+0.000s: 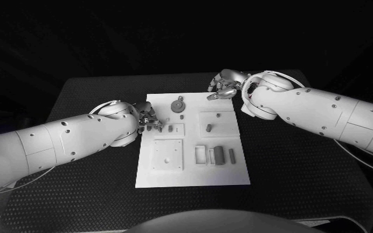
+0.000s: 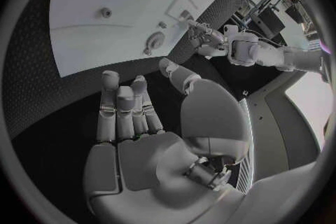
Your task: Assemble the parts on the task board
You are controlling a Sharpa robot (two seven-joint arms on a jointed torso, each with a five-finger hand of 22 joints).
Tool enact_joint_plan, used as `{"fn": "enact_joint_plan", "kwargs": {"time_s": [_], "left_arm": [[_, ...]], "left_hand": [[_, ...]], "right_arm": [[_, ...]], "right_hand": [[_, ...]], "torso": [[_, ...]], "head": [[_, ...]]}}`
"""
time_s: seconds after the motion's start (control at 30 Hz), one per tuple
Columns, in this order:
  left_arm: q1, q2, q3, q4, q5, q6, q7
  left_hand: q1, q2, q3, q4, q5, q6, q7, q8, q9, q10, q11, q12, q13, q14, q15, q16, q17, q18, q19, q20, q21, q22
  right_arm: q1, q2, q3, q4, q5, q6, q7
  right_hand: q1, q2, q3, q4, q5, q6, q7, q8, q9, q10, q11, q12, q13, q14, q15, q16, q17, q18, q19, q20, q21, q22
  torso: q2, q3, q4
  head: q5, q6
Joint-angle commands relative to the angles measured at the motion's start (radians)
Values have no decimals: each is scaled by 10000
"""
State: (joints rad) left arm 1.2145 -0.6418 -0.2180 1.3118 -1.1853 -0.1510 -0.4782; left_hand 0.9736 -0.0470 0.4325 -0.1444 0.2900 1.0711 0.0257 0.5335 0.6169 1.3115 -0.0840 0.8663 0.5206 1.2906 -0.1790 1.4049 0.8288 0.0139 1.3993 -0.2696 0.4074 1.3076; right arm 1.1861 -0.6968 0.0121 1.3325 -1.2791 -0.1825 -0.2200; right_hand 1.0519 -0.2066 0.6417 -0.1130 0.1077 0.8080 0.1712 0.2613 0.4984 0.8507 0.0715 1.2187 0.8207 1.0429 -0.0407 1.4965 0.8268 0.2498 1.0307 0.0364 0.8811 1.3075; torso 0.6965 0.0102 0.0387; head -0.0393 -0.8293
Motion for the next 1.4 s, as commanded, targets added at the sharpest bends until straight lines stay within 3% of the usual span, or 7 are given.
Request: {"fn": "enact_joint_plan", "kwargs": {"time_s": [0.03, 1.4], "left_arm": [[-34, -23, -21, 108, -84, 241, 47], [-54, -186, -67, 393, -53, 997, 15]], "left_hand": [[474, 363, 1292, -1222, 69, 40, 11, 20, -5, 79, 22, -15, -11, 58, -83, 37, -13, -98, 52, 2, 47, 195], [466, 275, 1303, -1213, 60, 28, 19, -7, -18, 84, 29, -35, -27, 58, -79, 26, -20, -102, 48, 3, 34, 190]], "right_arm": [[-6, -11, 4, 19, -2, 124, 78], [-9, -47, 4, 26, 20, 167, 89]], "right_hand": [[-46, 79, -13, 62, -32, 11, 81, 61, -13, -44, -32, 46, -17, -27, 17, 30, -16, 120, 27, -64, -25, 153], [-86, 115, -12, 116, -31, 10, 80, 73, -24, -45, -33, 49, -26, -28, 16, 27, -20, 120, 25, -62, -32, 152]], "torso": [[-2, 1, 1], [0, -7, 1]], "head": [[10, -4], [-21, -10]]}}
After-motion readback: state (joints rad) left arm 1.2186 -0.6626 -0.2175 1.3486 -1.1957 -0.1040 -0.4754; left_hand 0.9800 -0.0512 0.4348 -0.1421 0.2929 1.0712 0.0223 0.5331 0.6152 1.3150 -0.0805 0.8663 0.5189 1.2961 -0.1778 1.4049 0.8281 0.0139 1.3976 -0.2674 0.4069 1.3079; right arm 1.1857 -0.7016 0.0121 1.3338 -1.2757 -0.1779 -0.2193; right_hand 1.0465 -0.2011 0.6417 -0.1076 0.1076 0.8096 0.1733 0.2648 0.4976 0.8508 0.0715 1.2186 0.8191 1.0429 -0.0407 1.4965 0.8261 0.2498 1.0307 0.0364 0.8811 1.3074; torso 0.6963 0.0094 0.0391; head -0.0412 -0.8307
